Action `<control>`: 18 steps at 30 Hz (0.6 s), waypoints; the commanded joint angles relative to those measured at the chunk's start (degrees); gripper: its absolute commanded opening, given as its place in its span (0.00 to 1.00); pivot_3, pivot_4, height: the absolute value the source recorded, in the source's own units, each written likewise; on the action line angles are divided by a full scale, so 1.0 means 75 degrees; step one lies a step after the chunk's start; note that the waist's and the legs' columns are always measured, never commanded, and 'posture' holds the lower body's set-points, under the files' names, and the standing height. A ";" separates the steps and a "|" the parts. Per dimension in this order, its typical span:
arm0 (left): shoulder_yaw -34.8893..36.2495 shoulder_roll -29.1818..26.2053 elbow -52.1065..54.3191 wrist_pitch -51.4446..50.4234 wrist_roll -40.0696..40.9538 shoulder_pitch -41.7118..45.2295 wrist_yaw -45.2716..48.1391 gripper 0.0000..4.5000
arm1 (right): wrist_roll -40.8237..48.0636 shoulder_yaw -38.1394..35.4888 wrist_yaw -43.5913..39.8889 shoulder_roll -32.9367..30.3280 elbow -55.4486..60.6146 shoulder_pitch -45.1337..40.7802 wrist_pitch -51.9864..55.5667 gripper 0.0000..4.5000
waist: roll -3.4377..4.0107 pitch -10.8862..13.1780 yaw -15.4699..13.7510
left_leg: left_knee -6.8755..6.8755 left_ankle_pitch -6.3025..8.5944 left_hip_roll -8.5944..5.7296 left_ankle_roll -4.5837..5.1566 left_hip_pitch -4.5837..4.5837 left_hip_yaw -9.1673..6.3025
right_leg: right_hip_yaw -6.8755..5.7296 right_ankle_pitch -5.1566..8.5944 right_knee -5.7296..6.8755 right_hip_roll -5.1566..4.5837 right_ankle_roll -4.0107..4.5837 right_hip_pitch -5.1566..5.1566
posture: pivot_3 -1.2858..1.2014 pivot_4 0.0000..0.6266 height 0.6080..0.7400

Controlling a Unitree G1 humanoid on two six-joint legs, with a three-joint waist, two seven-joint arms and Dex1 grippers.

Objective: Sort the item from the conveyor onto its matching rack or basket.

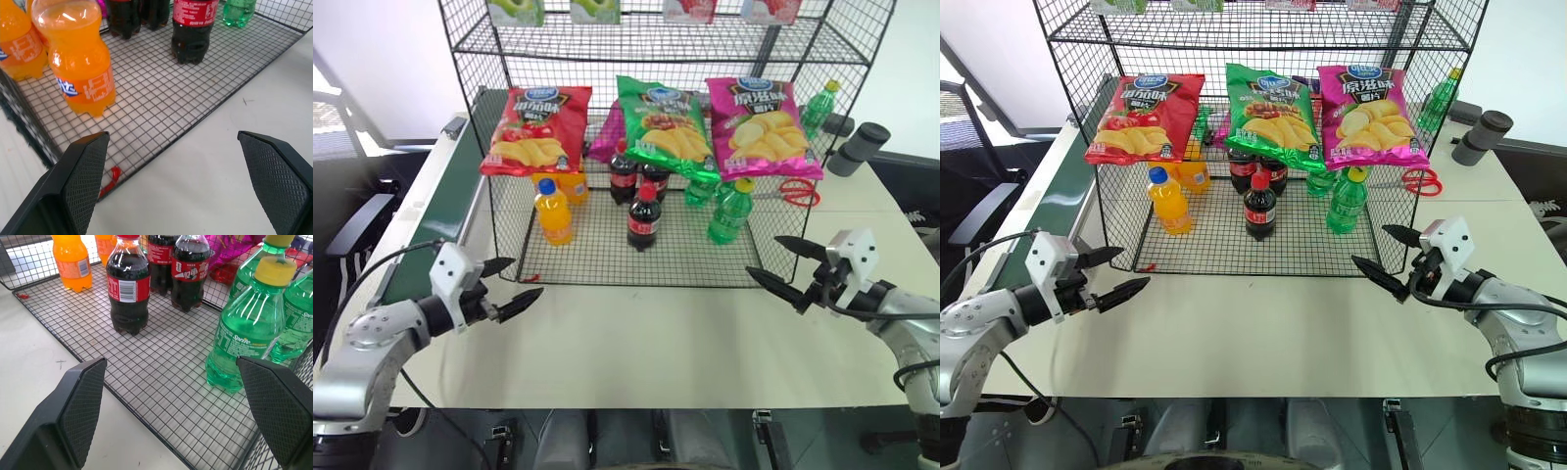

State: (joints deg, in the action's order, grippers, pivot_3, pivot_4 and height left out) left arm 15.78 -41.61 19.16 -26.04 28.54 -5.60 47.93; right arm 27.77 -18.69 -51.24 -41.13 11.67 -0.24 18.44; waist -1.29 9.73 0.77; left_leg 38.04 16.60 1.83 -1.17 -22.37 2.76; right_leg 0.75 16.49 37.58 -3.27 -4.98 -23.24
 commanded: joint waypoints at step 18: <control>0.0235 -0.0135 0.0194 0.0060 0.0066 0.0109 -0.0213 1.00 | -0.0051 0.0179 0.0014 -0.0091 0.0193 -0.0476 0.0013 0.98 | 0.0000 0.0000 -0.0007 | 0.0001 0.0000 0.0000 0.0000 0.0000 0.0000 | -0.0001 0.0000 0.0000 0.0000 0.0000 0.0000 | 0.52 0.24 1.00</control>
State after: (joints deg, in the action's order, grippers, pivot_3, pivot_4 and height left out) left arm 16.78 -41.85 20.17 -26.08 29.20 -5.52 46.12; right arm 27.18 -17.03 -51.37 -41.14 11.41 -3.10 18.52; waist -1.29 9.73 0.72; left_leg 38.05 16.60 1.83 -1.17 -22.37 2.76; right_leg 0.75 16.49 37.58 -3.27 -4.98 -23.24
